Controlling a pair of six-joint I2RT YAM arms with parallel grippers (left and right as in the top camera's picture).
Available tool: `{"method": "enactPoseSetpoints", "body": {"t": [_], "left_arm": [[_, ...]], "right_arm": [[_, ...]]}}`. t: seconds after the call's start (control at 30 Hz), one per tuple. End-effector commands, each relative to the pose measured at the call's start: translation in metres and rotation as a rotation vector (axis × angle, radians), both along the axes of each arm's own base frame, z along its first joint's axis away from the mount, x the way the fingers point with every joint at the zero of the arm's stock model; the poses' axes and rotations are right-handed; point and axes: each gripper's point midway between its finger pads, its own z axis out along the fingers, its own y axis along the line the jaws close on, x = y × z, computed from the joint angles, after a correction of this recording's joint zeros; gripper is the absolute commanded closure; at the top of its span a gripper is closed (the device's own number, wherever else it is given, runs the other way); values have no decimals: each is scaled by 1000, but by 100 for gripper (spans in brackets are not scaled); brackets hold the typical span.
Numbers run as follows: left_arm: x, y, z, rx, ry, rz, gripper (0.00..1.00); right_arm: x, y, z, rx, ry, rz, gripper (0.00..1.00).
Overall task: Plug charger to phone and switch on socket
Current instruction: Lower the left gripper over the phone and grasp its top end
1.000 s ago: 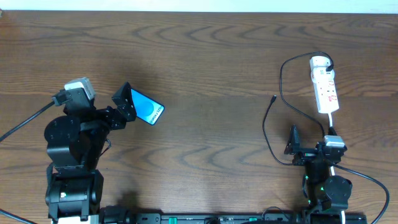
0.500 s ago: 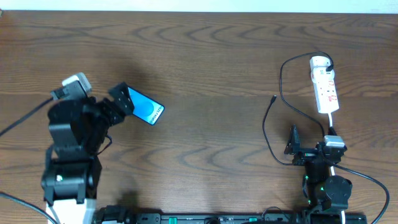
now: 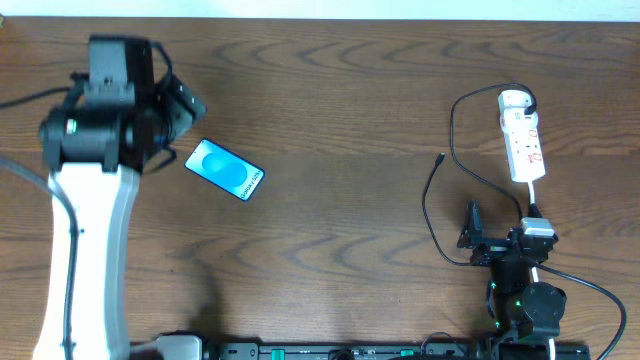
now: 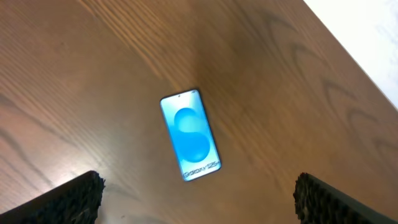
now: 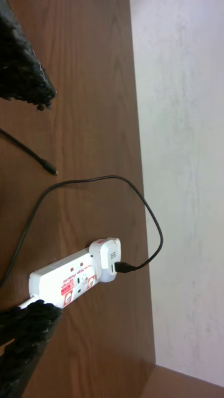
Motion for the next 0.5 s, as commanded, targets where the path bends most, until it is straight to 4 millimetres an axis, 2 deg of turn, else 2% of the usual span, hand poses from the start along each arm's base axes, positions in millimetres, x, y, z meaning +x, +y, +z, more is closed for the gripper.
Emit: {"method": "enactPoseSetpoints", "body": {"t": [0.0, 0.2, 0.47], "left_arm": [[19, -3, -2, -48, 8, 53, 2], [22, -5, -23, -51, 77, 51, 2], [16, -5, -43, -46, 141, 49, 2]], "right_arm": [[0, 2, -1, -14, 2, 10, 1], [0, 2, -1, -14, 2, 10, 1], [0, 2, -1, -14, 2, 10, 1]]}}
